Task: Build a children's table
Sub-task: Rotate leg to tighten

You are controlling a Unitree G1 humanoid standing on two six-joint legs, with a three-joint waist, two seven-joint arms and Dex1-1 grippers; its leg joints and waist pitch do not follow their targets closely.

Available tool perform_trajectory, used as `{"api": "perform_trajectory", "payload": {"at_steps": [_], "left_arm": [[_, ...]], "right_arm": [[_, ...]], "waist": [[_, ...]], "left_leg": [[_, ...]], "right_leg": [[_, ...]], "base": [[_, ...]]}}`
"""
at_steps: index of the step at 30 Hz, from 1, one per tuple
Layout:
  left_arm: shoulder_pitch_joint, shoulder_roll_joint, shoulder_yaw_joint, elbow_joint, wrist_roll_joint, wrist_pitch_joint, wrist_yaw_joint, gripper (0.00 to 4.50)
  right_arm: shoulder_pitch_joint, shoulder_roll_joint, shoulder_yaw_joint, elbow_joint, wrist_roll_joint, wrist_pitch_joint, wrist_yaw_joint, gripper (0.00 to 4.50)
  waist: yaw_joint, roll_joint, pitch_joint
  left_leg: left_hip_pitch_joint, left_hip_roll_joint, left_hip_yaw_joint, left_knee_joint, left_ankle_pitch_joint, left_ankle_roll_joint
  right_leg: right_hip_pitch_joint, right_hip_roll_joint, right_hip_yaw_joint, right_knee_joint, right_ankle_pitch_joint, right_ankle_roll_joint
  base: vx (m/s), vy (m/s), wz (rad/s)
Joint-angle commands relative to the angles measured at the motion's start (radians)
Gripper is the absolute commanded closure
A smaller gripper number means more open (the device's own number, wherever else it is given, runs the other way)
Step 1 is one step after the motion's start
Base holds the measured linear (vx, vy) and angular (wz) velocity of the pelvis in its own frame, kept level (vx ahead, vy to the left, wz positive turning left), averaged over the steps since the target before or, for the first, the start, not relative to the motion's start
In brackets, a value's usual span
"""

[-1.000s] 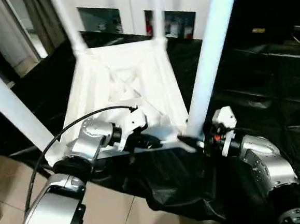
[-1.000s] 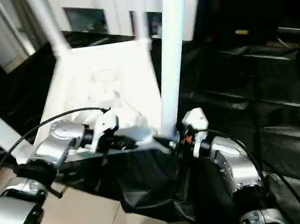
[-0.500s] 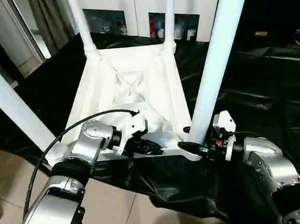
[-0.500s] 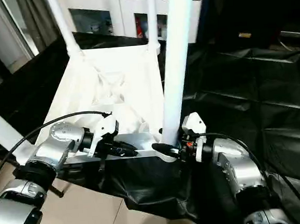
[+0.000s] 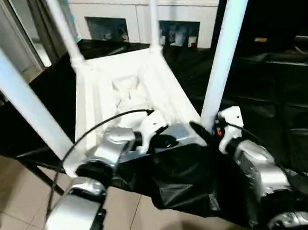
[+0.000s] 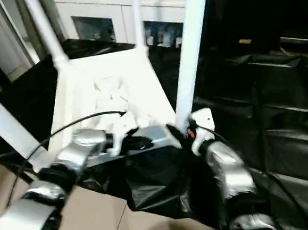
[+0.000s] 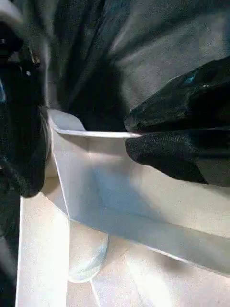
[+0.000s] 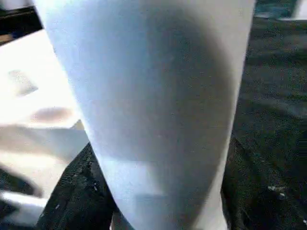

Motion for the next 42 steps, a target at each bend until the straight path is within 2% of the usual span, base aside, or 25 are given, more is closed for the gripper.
{"api": "perform_trajectory", "payload": {"at_steps": [1, 2, 3, 4, 5, 6, 7, 8, 10, 13, 16, 17, 18, 19, 21, 23, 24, 25, 26, 28, 30, 33, 39, 41, 42], "left_arm": [[-0.032, -0.069, 0.009, 0.005, -0.009, 0.0, 0.082, 4.5], [-0.033, -0.072, 0.01, 0.008, -0.009, 0.0, 0.084, 4.5], [-0.035, -0.077, 0.011, 0.013, -0.009, -0.002, 0.086, 4.5], [-0.037, -0.076, 0.011, 0.016, -0.009, -0.004, 0.084, 4.5], [-0.036, -0.073, 0.01, 0.017, -0.01, -0.006, 0.076, 4.5], [-0.036, -0.067, 0.009, 0.016, -0.01, -0.008, 0.066, 4.5], [-0.035, -0.06, 0.008, 0.015, -0.011, -0.01, 0.05, 4.5], [-0.034, -0.051, 0.007, 0.014, -0.013, -0.013, 0.032, 4.5], [-0.032, -0.036, 0.007, 0.011, -0.017, -0.022, -0.002, 4.5], [-0.011, 0.017, -0.005, -0.016, -0.029, -0.046, -0.136, 4.5], [0.005, 0.046, -0.011, -0.037, -0.04, -0.048, -0.21, 4.5], [0.007, 0.053, -0.013, -0.04, -0.04, -0.049, -0.224, 4.5], [0.013, 0.067, -0.017, -0.048, -0.043, -0.053, -0.257, 4.5], [0.018, 0.078, -0.02, -0.055, -0.045, -0.053, -0.284, 4.5], [0.031, 0.113, -0.028, -0.07, -0.048, -0.054, -0.355, 4.5], [0.038, 0.131, -0.031, -0.076, -0.049, -0.056, -0.392, 4.5], [0.042, 0.144, -0.03, -0.08, -0.053, -0.056, -0.418, 4.5], [0.043, 0.145, -0.03, -0.08, -0.054, -0.056, -0.419, 4.5], [0.045, 0.151, -0.029, -0.083, -0.057, -0.055, -0.431, 4.5], [0.049, 0.16, -0.026, -0.09, -0.061, -0.051, -0.446, 4.5], [0.051, 0.162, -0.025, -0.094, -0.062, -0.049, -0.451, 4.5], [0.056, 0.167, -0.028, -0.109, -0.067, -0.041, -0.46, 4.5], [0.056, 0.16, -0.028, -0.106, -0.067, -0.044, -0.446, 4.5], [0.055, 0.155, -0.022, -0.104, -0.064, -0.043, -0.422, 4.5], [0.05, 0.145, -0.014, -0.096, -0.059, -0.044, -0.382, 4.5]], "right_arm": [[0.015, 0.079, 0.093, 0.061, -0.034, 0.034, 0.02, 2.03], [0.014, 0.083, 0.1, 0.058, -0.036, 0.028, 0.03, 2.03], [0.014, 0.089, 0.109, 0.054, -0.033, 0.02, 0.052, 1.68], [0.015, 0.09, 0.112, 0.047, -0.025, 0.016, 0.073, 1.68], [0.016, 0.089, 0.11, 0.036, -0.013, 0.018, 0.093, 1.33], [0.018, 0.086, 0.111, 0.025, -0.005, 0.021, 0.115, 1.33], [0.018, 0.079, 0.117, 0.015, -0.002, 0.019, 0.137, 1.25], [0.02, 0.066, 0.126, 0.002, -0.002, 0.014, 0.168, 1.12], [0.025, 0.04, 0.14, -0.019, 0.004, 0.009, 0.227, 1.12], [0.051, -0.065, 0.17, -0.097, 0.058, 0.03, 0.441, 1.12], [0.062, -0.125, 0.181, -0.129, 0.082, 0.053, 0.539, 1.12], [0.064, -0.137, 0.183, -0.134, 0.086, 0.059, 0.561, 1.12], [0.067, -0.161, 0.189, -0.141, 0.089, 0.062, 0.603, 1.12], [0.07, -0.179, 0.192, -0.146, 0.089, 0.065, 0.633, 1.12], [0.067, -0.221, 0.194, -0.149, 0.088, 0.07, 0.703, 1.12], [0.065, -0.24, 0.195, -0.151, 0.087, 0.074, 0.735, 1.12], [0.062, -0.251, 0.197, -0.154, 0.09, 0.078, 0.752, 1.12], [0.062, -0.252, 0.197, -0.154, 0.09, 0.078, 0.753, 1.12], [0.058, -0.256, 0.196, -0.151, 0.092, 0.077, 0.761, 1.12], [0.047, -0.259, 0.194, -0.139, 0.093, 0.075, 0.772, 1.12], [0.043, -0.26, 0.195, -0.134, 0.094, 0.076, 0.779, 1.36], [0.036, -0.258, 0.198, -0.128, 0.1, 0.082, 0.803, 1.56], [0.062, -0.248, 0.203, -0.152, 0.112, 0.096, 0.802, 1.96], [0.07, -0.24, 0.197, -0.154, 0.113, 0.101, 0.784, 2.01], [0.076, -0.228, 0.191, -0.148, 0.105, 0.102, 0.749, 2.03]], "waist": [[-0.008, -0.004, -0.035], [-0.009, -0.005, -0.035], [-0.01, -0.007, -0.035], [-0.011, -0.007, -0.035], [-0.011, -0.007, -0.035], [-0.011, -0.007, -0.035], [-0.008, 0.004, -0.036], [-0.01, -0.005, -0.035], [-0.006, -0.004, -0.038], [0.005, -0.007, -0.041], [0.012, -0.01, -0.05], [0.015, -0.007, -0.056], [0.016, -0.01, -0.062], [0.018, -0.009, -0.064], [0.022, -0.015, -0.075], [0.025, -0.011, -0.074], [0.028, -0.016, -0.078], [0.03, -0.014, -0.077], [0.03, -0.012, -0.072], [0.031, -0.011, -0.065], [0.029, -0.01, -0.059], [0.029, -0.013, -0.059], [0.031, -0.012, -0.068], [0.031, -0.013, -0.068], [0.032, -0.012, -0.067]], "left_leg": [[0.02, 0.09, -0.06, -0.099, -0.402, -0.028], [0.019, 0.091, -0.06, -0.1, -0.404, -0.027], [0.02, 0.09, -0.058, -0.099, -0.402, -0.019], [0.019, 0.09, -0.058, -0.099, -0.399, -0.016], [0.017, 0.09, -0.058, -0.099, -0.392, -0.01], [0.016, 0.091, -0.057, -0.099, -0.391, -0.008], [0.018, 0.09, -0.058, -0.098, -0.393, -0.007], [0.014, 0.089, -0.057, -0.099, -0.387, 0.0], [0.012, 0.089, -0.055, -0.096, -0.355, 0.012], [0.007, 0.092, -0.048, -0.091, -0.287, 0.053], [-0.003, 0.095, -0.046, -0.085, -0.201, 0.086], [-0.003, 0.096, -0.044, -0.077, -0.147, 0.104], [-0.008, 0.094, -0.044, -0.069, -0.096, 0.127], [-0.009, 0.094, -0.044, -0.066, -0.071, 0.139], [-0.015, 0.088, -0.042, -0.043, 0.034, 0.208], [-0.02, 0.088, -0.042, -0.033, 0.054, 0.242], [-0.022, 0.089, -0.043, -0.028, 0.061, 0.249], [-0.025, 0.089, -0.044, -0.027, 0.059, 0.249], [-0.025, 0.092, -0.044, -0.03, 0.025, 0.243], [-0.024, 0.094, -0.043, -0.039, -0.05, 0.206], [-0.017, 0.099, -0.043, -0.051, -0.125, 0.146], [-0.013, 0.099, -0.043, -0.057, -0.159, 0.101], [-0.021, 0.092, -0.042, -0.044, -0.07, 0.139], [-0.021, 0.092, -0.042, -0.043, -0.068, 0.146], [-0.02, 0.093, -0.042, -0.045, -0.083, 0.142]], "right_leg": [[0.009, -0.102, 0.064, -0.1, -0.462, -0.143], [0.009, -0.102, 0.065, -0.1, -0.452, -0.144], [0.007, -0.103, 0.069, -0.1, -0.43, -0.152], [0.008, -0.103, 0.07, -0.099, -0.425, -0.155], [0.01, -0.103, 0.07, -0.098, -0.414, -0.16], [0.01, -0.104, 0.071, -0.098, -0.415, -0.161], [0.01, -0.106, 0.071, -0.098, -0.417, -0.163], [0.014, -0.105, 0.071, -0.1, -0.418, -0.161], [0.016, -0.106, 0.072, -0.098, -0.406, -0.163], [0.023, -0.102, 0.07, -0.092, -0.346, -0.176], [0.032, -0.1, 0.066, -0.07, -0.219, -0.213], [0.029, -0.098, 0.065, -0.058, -0.126, -0.234], [0.034, -0.097, 0.061, -0.044, -0.034, -0.257], [0.034, -0.097, 0.061, -0.038, 0.013, -0.265], [0.028, -0.094, 0.059, -0.009, 0.21, -0.295], [0.021, -0.094, 0.057, -0.001, 0.255, -0.301], [0.02, -0.094, 0.057, 0.005, 0.259, -0.299], [0.018, -0.094, 0.056, 0.005, 0.251, -0.296], [0.015, -0.094, 0.054, -0.002, 0.192, -0.289], [0.016, -0.096, 0.055, -0.017, 0.058, -0.277], [0.013, -0.094, 0.059, -0.03, -0.068, -0.267], [0.017, -0.097, 0.064, -0.034, -0.117, -0.258], [0.021, -0.096, 0.061, -0.018, 0.032, -0.273], [0.021, -0.096, 0.06, -0.018, 0.035, -0.273], [0.02, -0.096, 0.06, -0.022, 0.002, -0.269]], "base": [[0.0, 0.0, 0.0], [0.0, 0.0, 0.0], [0.0, 0.0, 0.0], [0.0, 0.0, 0.0], [0.0, 0.0, 0.0], [0.0, 0.0, 0.0], [0.0, 0.0, 0.0], [0.0, 0.0, 0.0], [0.0, 0.0, 0.0], [0.0, 0.0, 0.0], [0.035, -0.016, 0.0], [0.061, -0.018, -0.02], [0.061, -0.007, -0.02], [0.061, -0.007, -0.02], [0.055, 0.002, 0.01], [0.027, 0.001, 0.02], [0.0, 0.0, 0.0], [0.0, 0.0, 0.0], [0.0, 0.0, 0.0], [0.0, 0.0, 0.0], [0.0, 0.0, 0.0], [0.0, 0.0, 0.0], [0.0, 0.0, 0.0], [0.0, 0.0, 0.0], [0.0, 0.0, 0.0]]}}
